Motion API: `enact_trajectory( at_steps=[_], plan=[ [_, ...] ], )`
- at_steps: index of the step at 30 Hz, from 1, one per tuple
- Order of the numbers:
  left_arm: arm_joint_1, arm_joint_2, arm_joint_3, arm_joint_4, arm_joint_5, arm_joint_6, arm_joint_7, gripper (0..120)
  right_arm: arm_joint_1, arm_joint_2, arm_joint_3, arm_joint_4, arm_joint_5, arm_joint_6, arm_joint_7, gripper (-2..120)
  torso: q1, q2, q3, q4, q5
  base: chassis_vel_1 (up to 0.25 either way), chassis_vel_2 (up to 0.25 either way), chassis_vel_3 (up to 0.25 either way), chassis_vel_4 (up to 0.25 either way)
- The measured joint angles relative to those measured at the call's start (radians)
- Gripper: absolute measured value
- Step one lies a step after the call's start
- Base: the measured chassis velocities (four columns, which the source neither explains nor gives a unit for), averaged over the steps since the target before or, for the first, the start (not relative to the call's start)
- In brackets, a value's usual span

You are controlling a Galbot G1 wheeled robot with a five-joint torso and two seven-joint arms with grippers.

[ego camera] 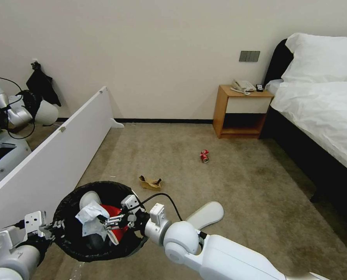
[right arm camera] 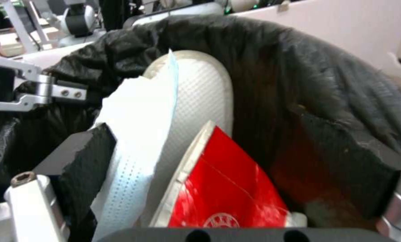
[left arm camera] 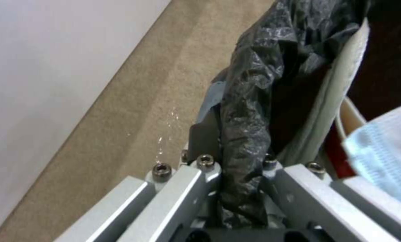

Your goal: Pick up the trash bin, then pick up the garbage from the floor and place it into the trash bin.

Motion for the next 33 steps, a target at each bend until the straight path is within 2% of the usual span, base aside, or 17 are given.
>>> enact_trajectory(
  at_steps=[2,3,4,5,8,18,33],
  plan=[
    [0.000,0.000,0.000,0.000,0.000,0.000,0.000,1,0.000,0.000,0.000,0.000,0.000,0.000,0.000,100,0.000,0.000,0.000,0.0000,0.0000,0.000,0.000,0.000,0.000],
    [0.000,0.002,-0.009,0.000,0.003,-0.002,-0.004,1,-0.003,-0.016,0.009,-0.005,-0.005,0.000,0.004,100,0.000,0.000,0.000,0.0017,-0.0004,0.000,0.000,0.000,0.000],
    [0.002,0.003,-0.006,-0.002,-0.004,-0.002,0.001,1,-0.018,-0.040,0.032,-0.004,-0.015,0.007,-0.005,100,0.000,0.000,0.000,0.0000,-0.0005,0.000,0.000,0.000,0.000],
    [0.005,0.003,-0.005,-0.002,-0.003,-0.002,-0.002,1,-0.024,-0.051,0.051,-0.001,-0.016,0.009,-0.010,100,0.000,0.000,0.000,0.0004,0.0007,0.000,0.000,0.000,0.000],
    [0.014,0.003,0.003,-0.002,-0.003,-0.002,-0.002,1,-0.029,-0.061,0.072,0.004,-0.015,0.012,-0.016,100,0.000,0.000,0.000,0.0007,-0.0003,0.000,0.000,0.000,0.000],
    [0.035,0.006,0.008,-0.001,-0.006,-0.002,-0.006,1,-0.059,-0.061,0.108,-0.004,-0.032,0.030,-0.028,100,0.000,0.000,0.000,0.0007,0.0001,0.000,0.000,0.000,0.000],
    [0.036,0.001,0.015,-0.018,-0.025,-0.001,-0.011,1,-0.065,-0.046,0.092,-0.006,-0.031,0.029,-0.031,100,0.000,0.000,0.000,0.0008,0.0000,0.000,0.000,0.000,0.000]
  ],
)
